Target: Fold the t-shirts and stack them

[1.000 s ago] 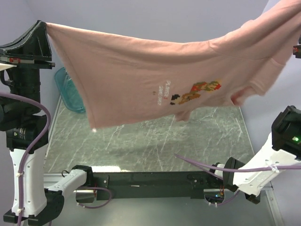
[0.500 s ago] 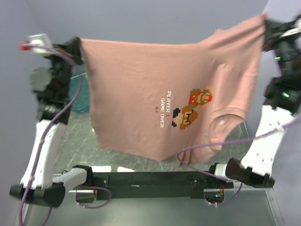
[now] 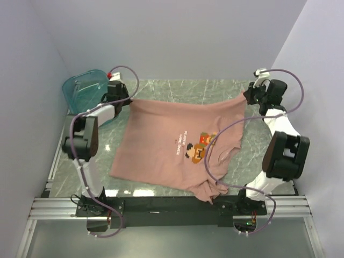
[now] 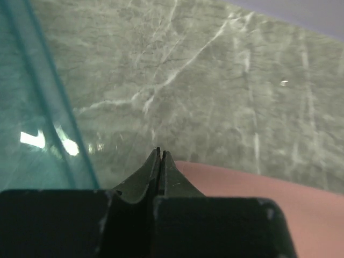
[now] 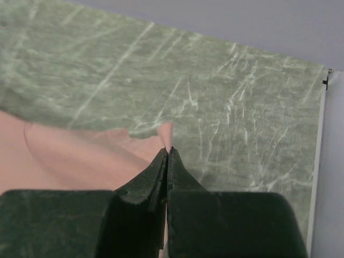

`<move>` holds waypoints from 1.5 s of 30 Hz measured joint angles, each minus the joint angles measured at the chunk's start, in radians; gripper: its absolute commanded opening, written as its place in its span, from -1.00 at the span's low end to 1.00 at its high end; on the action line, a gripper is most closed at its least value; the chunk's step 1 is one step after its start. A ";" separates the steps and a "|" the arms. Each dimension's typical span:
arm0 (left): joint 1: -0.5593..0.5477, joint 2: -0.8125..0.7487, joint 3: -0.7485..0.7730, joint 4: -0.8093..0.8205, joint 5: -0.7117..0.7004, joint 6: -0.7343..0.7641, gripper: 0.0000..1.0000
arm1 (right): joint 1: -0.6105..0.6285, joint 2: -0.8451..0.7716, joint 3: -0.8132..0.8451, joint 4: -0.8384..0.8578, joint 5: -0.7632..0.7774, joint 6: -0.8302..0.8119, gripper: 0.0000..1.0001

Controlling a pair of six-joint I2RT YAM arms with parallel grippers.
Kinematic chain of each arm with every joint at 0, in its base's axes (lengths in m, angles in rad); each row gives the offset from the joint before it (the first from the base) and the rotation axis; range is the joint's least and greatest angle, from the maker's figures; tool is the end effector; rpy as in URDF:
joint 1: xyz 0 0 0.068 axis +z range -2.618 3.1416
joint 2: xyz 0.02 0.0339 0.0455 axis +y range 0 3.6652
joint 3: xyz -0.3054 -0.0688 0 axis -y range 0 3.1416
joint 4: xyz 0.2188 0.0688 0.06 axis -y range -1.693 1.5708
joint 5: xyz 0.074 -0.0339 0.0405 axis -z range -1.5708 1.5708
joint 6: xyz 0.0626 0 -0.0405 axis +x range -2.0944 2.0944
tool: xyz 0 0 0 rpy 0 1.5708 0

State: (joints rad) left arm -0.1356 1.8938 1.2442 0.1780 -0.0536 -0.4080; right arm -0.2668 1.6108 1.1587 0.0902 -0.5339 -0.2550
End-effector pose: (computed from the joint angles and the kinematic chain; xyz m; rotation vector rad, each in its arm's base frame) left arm 0.4454 -0.0574 0.2565 -0.3122 2.0298 -0.2847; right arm 0.3700 -0.0681 0.3318 -0.3387 1.8529 0.1593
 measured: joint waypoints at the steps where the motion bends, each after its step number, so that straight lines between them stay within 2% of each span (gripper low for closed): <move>1: -0.001 0.046 0.041 -0.010 -0.002 0.002 -0.99 | 0.003 0.032 0.017 0.006 0.006 -0.009 -1.00; 5: -0.005 0.190 0.216 -0.082 -0.024 0.005 -0.99 | 0.026 0.185 0.128 0.000 0.054 -0.046 -1.00; 10: -0.007 0.233 0.345 -0.129 -0.042 0.020 -0.99 | 0.047 0.295 0.256 -0.026 0.102 -0.055 -1.00; 14: -0.008 0.230 0.387 -0.128 -0.029 0.029 -0.99 | 0.054 0.305 0.315 -0.070 0.098 -0.049 -1.00; 18: -0.011 0.192 0.360 -0.118 0.007 0.029 -0.99 | 0.055 0.246 0.345 -0.161 0.031 -0.045 -1.00; 21: -0.015 0.089 0.283 -0.112 0.037 0.028 -0.99 | 0.062 0.118 0.348 -0.282 -0.041 -0.051 -1.00; 24: -0.022 -0.104 0.204 -0.102 0.057 0.025 -0.99 | 0.082 -0.026 0.439 -0.424 -0.095 -0.060 -1.00; 26: -0.026 -0.255 0.174 -0.082 0.062 0.021 -0.99 | 0.105 -0.114 0.570 -0.487 -0.116 -0.055 -1.00; 31: -0.052 -0.666 0.165 0.055 0.063 -0.005 -0.99 | 0.132 -0.294 0.935 -0.525 -0.119 0.035 -1.00; 35: -0.091 -0.868 0.241 0.144 0.060 -0.012 -0.99 | 0.131 -0.386 1.202 -0.509 -0.087 0.120 -1.00; 41: -0.098 -0.944 0.393 0.205 0.056 -0.015 -0.99 | 0.124 -0.497 1.387 -0.398 -0.013 0.203 -1.00; 45: -0.098 -0.919 0.449 0.175 0.047 -0.004 -0.99 | 0.110 -0.505 1.410 -0.333 0.052 0.213 -1.00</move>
State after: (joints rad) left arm -0.2337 0.9749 1.6932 0.3527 -0.0067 -0.4118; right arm -0.1570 1.1061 2.5687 -0.2424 -0.4816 -0.0418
